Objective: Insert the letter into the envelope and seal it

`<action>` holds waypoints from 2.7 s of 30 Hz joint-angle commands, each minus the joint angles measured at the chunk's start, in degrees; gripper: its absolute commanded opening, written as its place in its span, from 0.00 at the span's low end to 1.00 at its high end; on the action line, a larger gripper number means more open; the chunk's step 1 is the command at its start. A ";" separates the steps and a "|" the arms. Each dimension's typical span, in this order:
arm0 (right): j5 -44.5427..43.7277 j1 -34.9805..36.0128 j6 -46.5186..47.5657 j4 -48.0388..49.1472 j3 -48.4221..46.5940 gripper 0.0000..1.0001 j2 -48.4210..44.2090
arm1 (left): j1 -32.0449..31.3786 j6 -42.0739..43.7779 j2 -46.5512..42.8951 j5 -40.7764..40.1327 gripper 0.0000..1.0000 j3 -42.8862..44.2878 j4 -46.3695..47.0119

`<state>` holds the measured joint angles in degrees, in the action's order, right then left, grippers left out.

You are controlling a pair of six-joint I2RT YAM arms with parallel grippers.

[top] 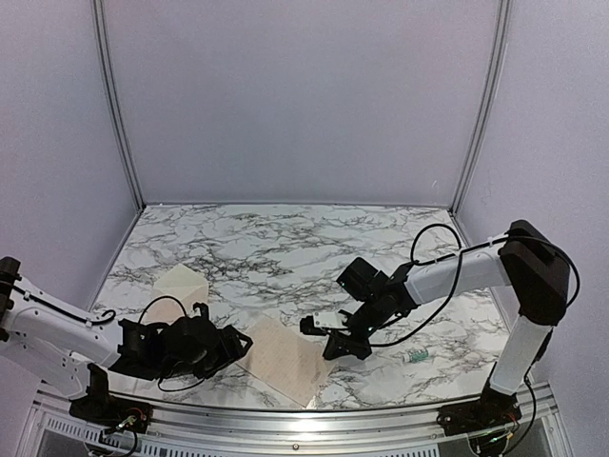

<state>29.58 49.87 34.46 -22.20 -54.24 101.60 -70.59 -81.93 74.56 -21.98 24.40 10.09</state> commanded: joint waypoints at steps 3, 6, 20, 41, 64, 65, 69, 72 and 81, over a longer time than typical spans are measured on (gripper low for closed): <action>-1.84 0.26 -1.87 0.66 -0.96 0.00 3.51 | 1.17 -4.57 2.32 3.56 0.82 0.38 1.16; -2.73 0.24 -2.11 0.51 -1.04 0.00 4.24 | 1.59 -5.09 3.31 4.22 0.82 0.63 1.08; -2.23 0.24 -3.04 -0.02 -1.55 0.00 5.79 | 3.26 2.17 6.85 1.30 0.87 3.41 7.06; -1.64 -3.07 -6.35 0.92 -1.79 0.00 5.11 | 4.78 11.27 8.83 -3.00 0.91 0.33 30.76; -11.69 -3.68 -2.99 0.81 -0.01 0.20 -6.97 | 12.71 19.71 0.94 -0.25 0.90 -0.54 19.69; -11.81 -3.24 -2.69 0.84 0.01 0.20 -7.38 | 13.92 22.01 0.84 1.13 0.90 0.00 18.57; -11.27 -0.60 -2.65 1.10 -0.03 0.15 -7.09 | 17.75 28.64 2.98 7.24 0.90 3.52 13.94; -10.08 1.04 -3.36 1.47 -0.54 0.12 -5.21 | 20.09 31.86 6.59 12.06 0.89 6.85 11.12; -9.99 1.87 -3.96 3.28 -0.47 0.07 -0.10 | 24.98 36.22 19.37 21.59 0.89 16.24 9.64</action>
<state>19.40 51.51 31.24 -20.27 -54.35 100.12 -47.29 -49.54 89.82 -6.39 36.64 22.63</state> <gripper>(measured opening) 0.071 0.886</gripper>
